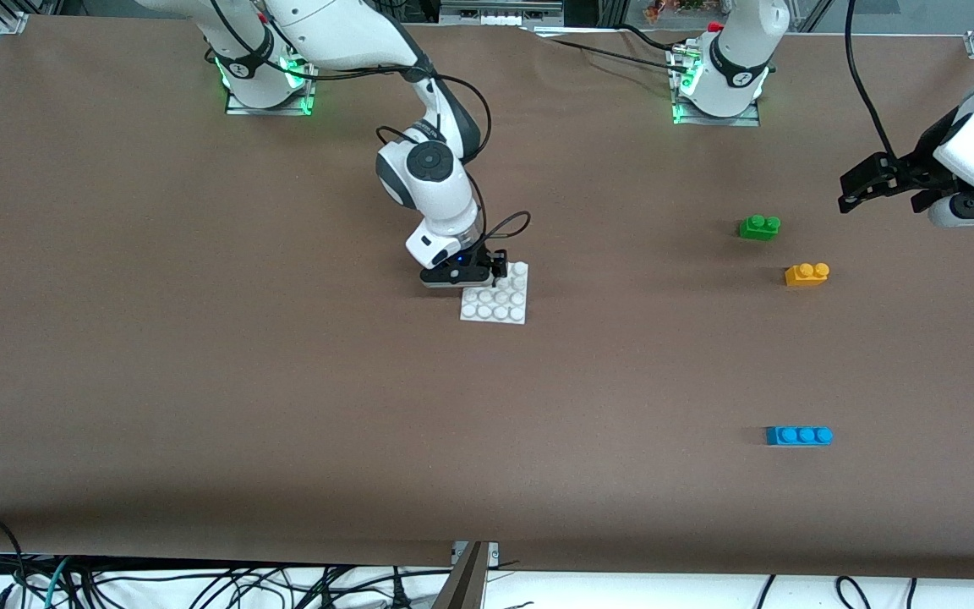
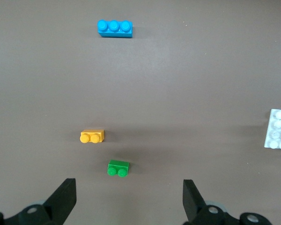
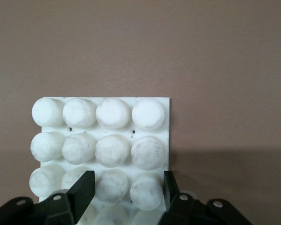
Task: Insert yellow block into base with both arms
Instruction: 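Push the white base plate with the right gripper toward the table's middle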
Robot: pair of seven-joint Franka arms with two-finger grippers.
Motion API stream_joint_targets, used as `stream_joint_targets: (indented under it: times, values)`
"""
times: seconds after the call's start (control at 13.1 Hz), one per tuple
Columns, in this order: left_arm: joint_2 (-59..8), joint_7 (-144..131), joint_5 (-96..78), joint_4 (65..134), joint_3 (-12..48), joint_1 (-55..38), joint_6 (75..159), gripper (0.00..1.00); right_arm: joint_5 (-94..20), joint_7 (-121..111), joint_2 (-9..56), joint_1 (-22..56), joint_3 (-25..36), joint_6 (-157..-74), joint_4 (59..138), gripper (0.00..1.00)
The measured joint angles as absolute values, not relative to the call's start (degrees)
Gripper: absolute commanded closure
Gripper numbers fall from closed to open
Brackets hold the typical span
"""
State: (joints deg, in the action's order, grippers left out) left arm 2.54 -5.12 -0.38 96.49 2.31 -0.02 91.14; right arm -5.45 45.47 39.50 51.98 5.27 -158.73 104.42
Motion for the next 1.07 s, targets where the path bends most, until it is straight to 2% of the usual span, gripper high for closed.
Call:
stream_joint_targets:
  times: [1.07]
  values:
    - [2.5, -5.1, -0.4, 96.5, 2.3, 0.0, 91.1, 0.0, -5.4, 48.8, 45.7, 57.0, 5.9, -157.8, 94.4, 0.37]
